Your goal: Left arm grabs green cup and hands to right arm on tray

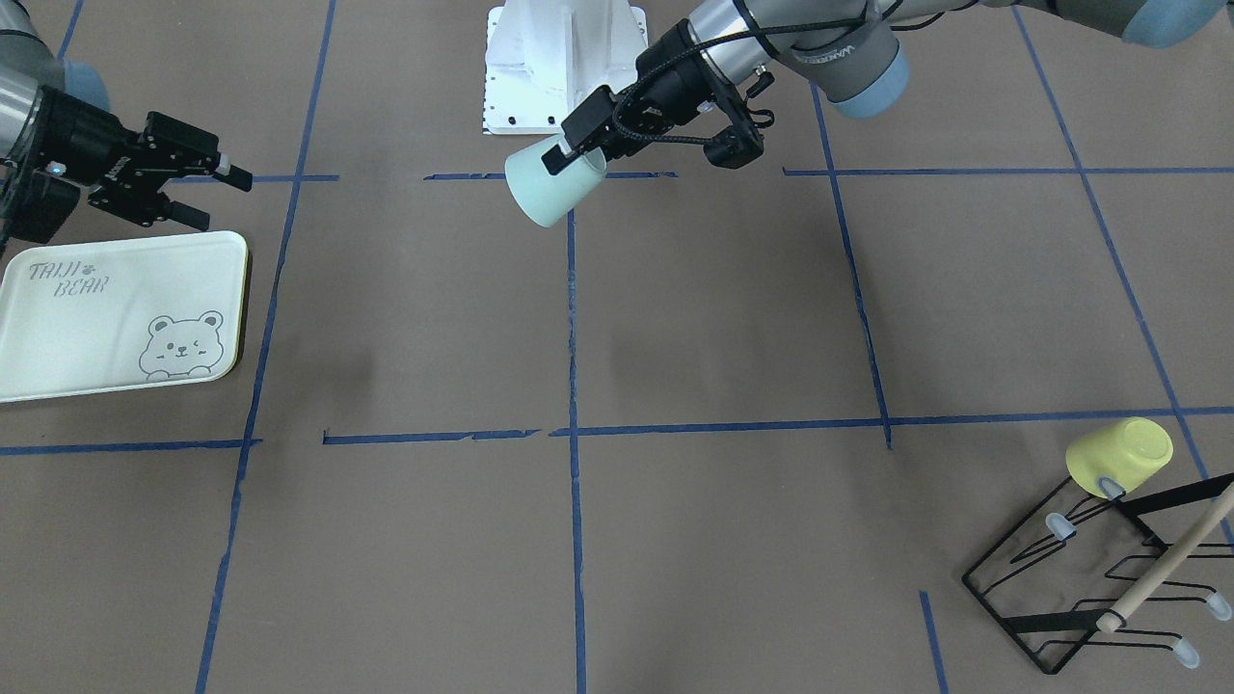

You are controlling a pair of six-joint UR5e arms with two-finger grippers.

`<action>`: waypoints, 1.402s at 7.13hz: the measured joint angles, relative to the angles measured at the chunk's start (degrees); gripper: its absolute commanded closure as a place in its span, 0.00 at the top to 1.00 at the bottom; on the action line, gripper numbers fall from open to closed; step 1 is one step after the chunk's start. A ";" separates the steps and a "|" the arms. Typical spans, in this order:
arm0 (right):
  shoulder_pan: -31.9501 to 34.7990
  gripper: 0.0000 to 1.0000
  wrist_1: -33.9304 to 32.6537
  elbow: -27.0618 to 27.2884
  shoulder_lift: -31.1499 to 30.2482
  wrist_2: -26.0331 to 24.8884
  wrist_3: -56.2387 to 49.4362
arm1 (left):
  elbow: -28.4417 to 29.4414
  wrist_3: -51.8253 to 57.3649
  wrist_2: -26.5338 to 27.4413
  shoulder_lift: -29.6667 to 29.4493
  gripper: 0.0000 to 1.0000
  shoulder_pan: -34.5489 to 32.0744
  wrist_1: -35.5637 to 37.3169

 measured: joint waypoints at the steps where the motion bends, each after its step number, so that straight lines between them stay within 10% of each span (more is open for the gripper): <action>1: -2.73 1.00 5.57 -0.03 2.80 -0.51 8.27 | -0.23 -1.81 -0.08 0.78 0.03 0.32 -3.96; 5: -11.97 1.00 22.99 2.17 8.16 -16.20 32.14 | 0.63 -22.74 0.36 2.33 0.03 0.69 -19.20; 10: -22.72 0.95 39.02 2.31 10.16 -33.84 36.12 | 2.36 -39.83 6.00 3.31 0.03 0.91 -28.38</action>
